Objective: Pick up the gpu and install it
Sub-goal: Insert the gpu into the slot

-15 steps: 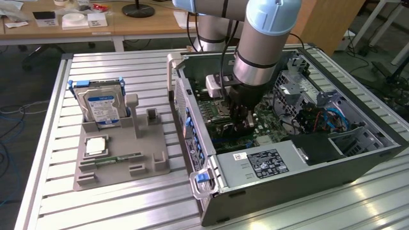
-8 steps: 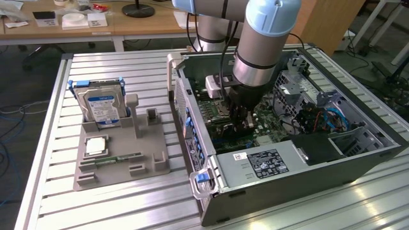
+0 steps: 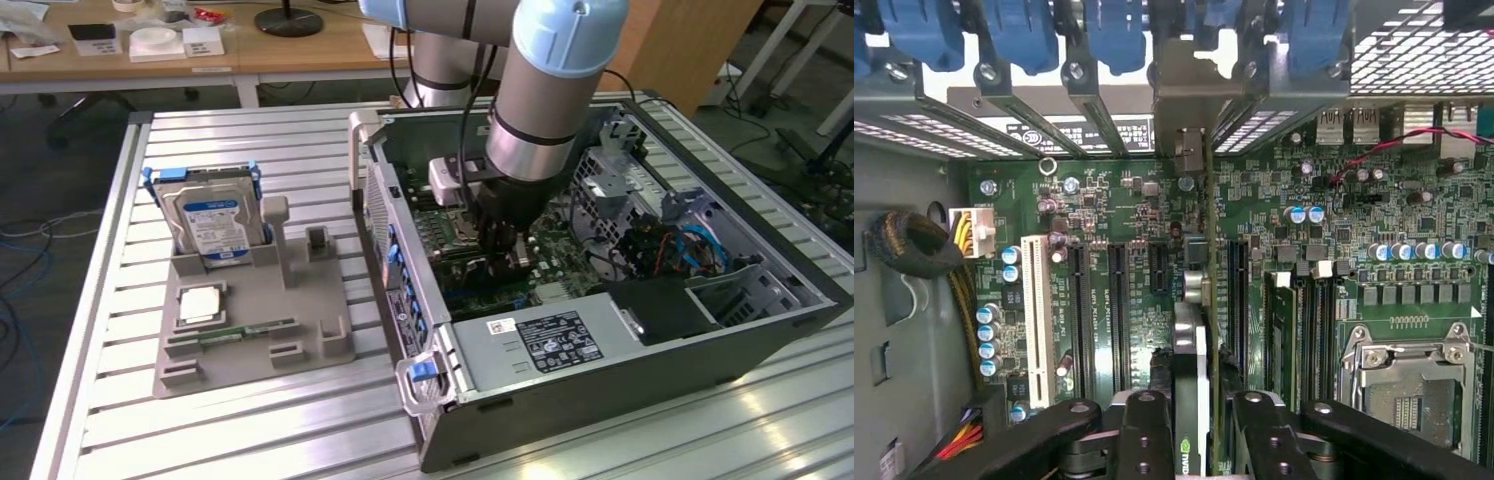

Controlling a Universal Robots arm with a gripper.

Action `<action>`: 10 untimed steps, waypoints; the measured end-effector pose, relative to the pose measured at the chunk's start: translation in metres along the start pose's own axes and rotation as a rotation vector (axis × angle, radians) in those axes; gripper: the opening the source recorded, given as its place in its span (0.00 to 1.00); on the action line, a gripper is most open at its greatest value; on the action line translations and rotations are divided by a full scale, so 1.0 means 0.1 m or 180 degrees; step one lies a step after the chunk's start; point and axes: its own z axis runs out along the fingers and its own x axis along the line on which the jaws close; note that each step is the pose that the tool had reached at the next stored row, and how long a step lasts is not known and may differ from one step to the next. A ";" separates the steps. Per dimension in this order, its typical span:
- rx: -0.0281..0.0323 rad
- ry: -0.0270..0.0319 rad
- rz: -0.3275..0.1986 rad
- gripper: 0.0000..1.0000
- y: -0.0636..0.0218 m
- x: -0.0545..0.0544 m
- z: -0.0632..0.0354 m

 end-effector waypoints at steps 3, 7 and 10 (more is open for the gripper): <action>0.0000 0.0001 0.0000 0.34 0.000 0.00 -0.001; 0.0000 0.0001 -0.0001 0.34 -0.001 0.00 -0.019; 0.0000 0.0003 -0.0001 0.34 -0.002 0.00 -0.075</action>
